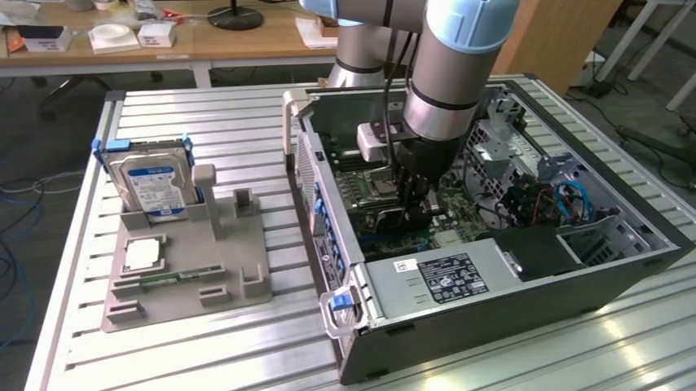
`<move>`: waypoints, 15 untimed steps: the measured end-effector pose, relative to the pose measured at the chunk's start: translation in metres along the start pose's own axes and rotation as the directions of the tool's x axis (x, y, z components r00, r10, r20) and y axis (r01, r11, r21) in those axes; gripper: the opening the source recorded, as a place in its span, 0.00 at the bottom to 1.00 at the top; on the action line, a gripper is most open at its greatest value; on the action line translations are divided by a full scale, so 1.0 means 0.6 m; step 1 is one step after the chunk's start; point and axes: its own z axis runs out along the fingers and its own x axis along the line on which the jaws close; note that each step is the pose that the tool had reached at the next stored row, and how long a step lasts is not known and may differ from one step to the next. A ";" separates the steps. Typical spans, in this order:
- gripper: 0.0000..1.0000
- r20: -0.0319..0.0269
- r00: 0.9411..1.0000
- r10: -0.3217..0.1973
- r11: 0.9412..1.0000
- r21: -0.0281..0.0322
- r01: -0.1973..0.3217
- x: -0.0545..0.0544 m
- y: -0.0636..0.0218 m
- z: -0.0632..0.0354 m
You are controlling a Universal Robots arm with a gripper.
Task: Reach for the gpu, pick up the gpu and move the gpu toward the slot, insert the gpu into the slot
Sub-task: 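Insert the gpu into the slot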
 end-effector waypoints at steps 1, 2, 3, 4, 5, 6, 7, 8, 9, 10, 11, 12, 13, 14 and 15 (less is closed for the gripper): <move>0.26 0.000 1.000 0.000 1.000 0.000 0.000 0.000 0.000 0.000; 0.26 0.000 1.000 0.000 1.000 0.000 0.000 0.000 0.000 0.000; 0.26 0.001 1.000 0.000 1.000 0.000 0.000 0.000 0.000 -0.002; 0.26 0.001 1.000 0.000 1.000 0.000 0.000 0.000 0.000 -0.004; 0.26 0.000 1.000 0.000 1.000 0.000 0.000 0.000 0.000 -0.006; 0.26 0.000 1.000 0.000 1.000 0.000 0.000 0.000 0.000 -0.008; 0.26 0.000 1.000 0.000 1.000 0.000 0.000 0.000 0.000 -0.009; 0.26 0.000 1.000 0.000 1.000 0.000 0.000 0.000 0.000 -0.009; 0.26 0.000 1.000 0.000 1.000 0.000 0.000 0.000 0.000 -0.009; 0.26 0.000 1.000 0.000 1.000 0.000 0.000 0.000 0.000 -0.009; 0.26 0.000 1.000 0.000 1.000 0.000 0.000 0.000 0.000 -0.009; 0.26 0.000 1.000 -0.001 1.000 0.000 0.001 -0.001 0.000 -0.009; 0.26 0.000 1.000 -0.002 1.000 0.000 0.002 -0.002 0.000 -0.009; 0.26 0.000 1.000 -0.005 1.000 0.000 0.005 -0.002 0.000 -0.009; 0.26 0.000 1.000 -0.008 1.000 0.000 0.008 -0.002 0.000 -0.009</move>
